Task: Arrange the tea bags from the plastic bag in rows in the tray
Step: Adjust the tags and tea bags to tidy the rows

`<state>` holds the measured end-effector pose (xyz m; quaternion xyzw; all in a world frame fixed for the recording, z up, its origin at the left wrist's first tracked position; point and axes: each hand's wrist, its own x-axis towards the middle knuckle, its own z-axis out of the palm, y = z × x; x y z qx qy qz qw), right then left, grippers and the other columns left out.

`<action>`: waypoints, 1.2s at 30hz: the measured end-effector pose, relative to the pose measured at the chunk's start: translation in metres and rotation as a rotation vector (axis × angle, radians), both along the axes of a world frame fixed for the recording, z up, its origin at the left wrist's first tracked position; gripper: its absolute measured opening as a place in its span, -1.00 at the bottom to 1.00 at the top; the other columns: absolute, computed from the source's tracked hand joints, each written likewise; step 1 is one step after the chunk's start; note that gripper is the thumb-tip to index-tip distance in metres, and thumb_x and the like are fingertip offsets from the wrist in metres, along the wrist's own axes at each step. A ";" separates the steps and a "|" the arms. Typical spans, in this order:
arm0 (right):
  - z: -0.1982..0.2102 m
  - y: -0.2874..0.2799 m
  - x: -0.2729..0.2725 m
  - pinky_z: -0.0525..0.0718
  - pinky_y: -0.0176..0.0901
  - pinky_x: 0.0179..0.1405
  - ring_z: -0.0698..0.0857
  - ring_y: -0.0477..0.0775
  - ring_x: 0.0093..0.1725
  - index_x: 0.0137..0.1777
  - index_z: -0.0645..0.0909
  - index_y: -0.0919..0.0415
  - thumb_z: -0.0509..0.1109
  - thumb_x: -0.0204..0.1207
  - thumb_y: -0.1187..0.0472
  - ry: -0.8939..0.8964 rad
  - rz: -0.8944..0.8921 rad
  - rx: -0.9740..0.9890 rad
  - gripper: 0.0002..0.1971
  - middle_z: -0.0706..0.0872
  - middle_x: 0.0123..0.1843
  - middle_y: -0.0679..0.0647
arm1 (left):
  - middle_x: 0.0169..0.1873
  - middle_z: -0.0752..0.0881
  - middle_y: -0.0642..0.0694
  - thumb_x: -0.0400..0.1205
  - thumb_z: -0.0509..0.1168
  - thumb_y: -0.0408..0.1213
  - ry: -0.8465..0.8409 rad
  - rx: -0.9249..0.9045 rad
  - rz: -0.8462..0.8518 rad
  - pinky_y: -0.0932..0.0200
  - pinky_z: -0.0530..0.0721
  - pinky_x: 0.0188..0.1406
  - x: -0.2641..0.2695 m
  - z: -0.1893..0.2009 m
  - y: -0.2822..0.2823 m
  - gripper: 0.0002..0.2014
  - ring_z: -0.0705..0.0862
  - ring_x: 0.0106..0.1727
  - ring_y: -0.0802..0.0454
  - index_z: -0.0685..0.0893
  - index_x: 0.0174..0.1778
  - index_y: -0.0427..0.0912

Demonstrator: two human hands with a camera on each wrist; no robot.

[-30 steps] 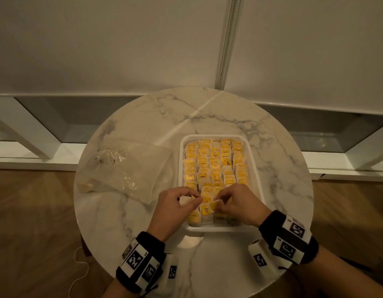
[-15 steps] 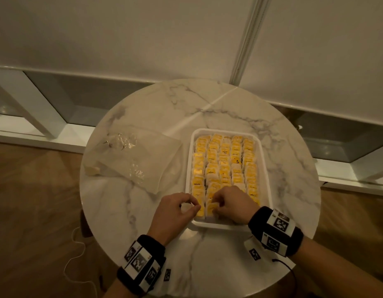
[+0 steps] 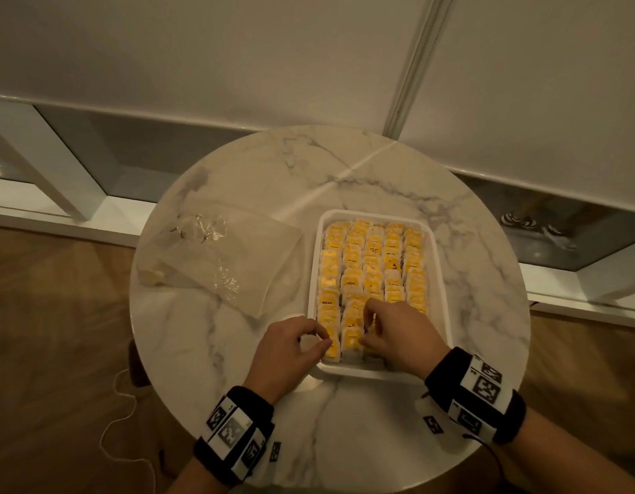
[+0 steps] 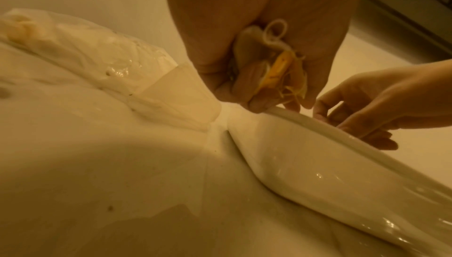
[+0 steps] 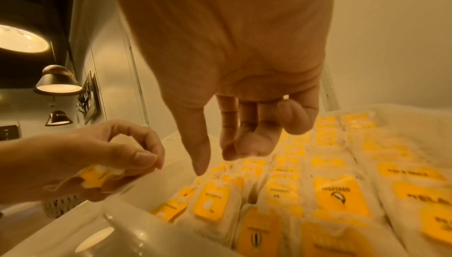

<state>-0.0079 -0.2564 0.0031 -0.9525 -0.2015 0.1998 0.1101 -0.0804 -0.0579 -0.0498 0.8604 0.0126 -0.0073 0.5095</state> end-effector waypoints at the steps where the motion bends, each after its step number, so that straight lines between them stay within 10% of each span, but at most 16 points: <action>1: 0.001 -0.002 -0.003 0.66 -0.10 -0.20 0.65 -0.02 -0.19 -0.07 0.58 0.01 0.46 0.50 0.03 0.043 0.021 0.038 -0.87 0.67 -0.22 -0.09 | -0.25 0.77 0.19 0.45 0.33 0.12 0.001 -0.003 0.001 0.10 0.66 -0.07 0.000 0.000 0.000 -0.80 0.71 -0.11 0.22 0.76 -0.25 0.12; 7: -0.013 0.003 -0.005 0.54 -0.34 -0.16 0.60 -0.19 -0.23 0.11 0.79 0.10 0.32 0.64 0.20 0.317 0.117 0.089 -0.78 0.75 -0.11 -0.09 | -0.26 0.75 0.19 0.46 0.33 0.11 -0.020 0.013 -0.001 0.07 0.67 -0.08 0.000 -0.002 0.000 -0.82 0.71 -0.13 0.20 0.75 -0.25 0.14; 18: -0.016 0.013 0.004 0.54 -0.43 -0.38 0.64 -0.10 -0.35 -0.15 0.69 0.16 0.29 0.62 0.29 0.467 0.045 0.110 -0.83 0.71 -0.26 0.00 | -0.30 0.79 0.14 0.66 0.40 -0.19 0.079 -0.192 0.088 0.31 0.58 -0.27 0.001 0.006 0.000 -0.85 0.68 -0.30 0.24 0.82 -0.21 -0.06; 26: 0.028 0.016 -0.037 0.64 -0.12 -0.22 0.63 -0.06 -0.29 0.04 0.72 0.05 0.47 0.56 0.17 0.070 0.053 0.670 -0.91 0.69 -0.26 -0.05 | -0.47 0.55 -0.13 0.77 0.00 0.08 0.507 -1.081 0.311 0.41 0.17 -0.77 0.005 0.040 -0.013 -0.46 0.39 -0.66 0.13 0.71 -0.05 -0.29; 31: 0.027 0.015 -0.049 0.49 -0.37 -0.15 0.47 -0.38 -0.16 0.29 0.65 -0.03 0.49 0.53 0.12 -0.123 0.109 0.651 -0.67 0.48 -0.05 -0.18 | -0.51 0.58 -0.09 0.73 0.04 0.17 0.644 -1.126 0.256 0.42 0.18 -0.82 0.005 0.046 -0.038 -0.47 0.41 -0.71 0.15 0.69 -0.20 -0.18; 36: 0.026 -0.005 -0.044 0.52 -0.26 -0.21 0.52 -0.26 -0.21 -0.03 0.75 0.03 0.43 0.57 0.13 -0.170 -0.018 0.700 -0.93 0.53 -0.13 -0.11 | -0.51 0.59 -0.08 0.73 0.02 0.18 0.725 -1.097 0.109 0.45 0.18 -0.81 0.005 0.052 -0.055 -0.49 0.44 -0.68 0.12 0.66 0.03 -0.20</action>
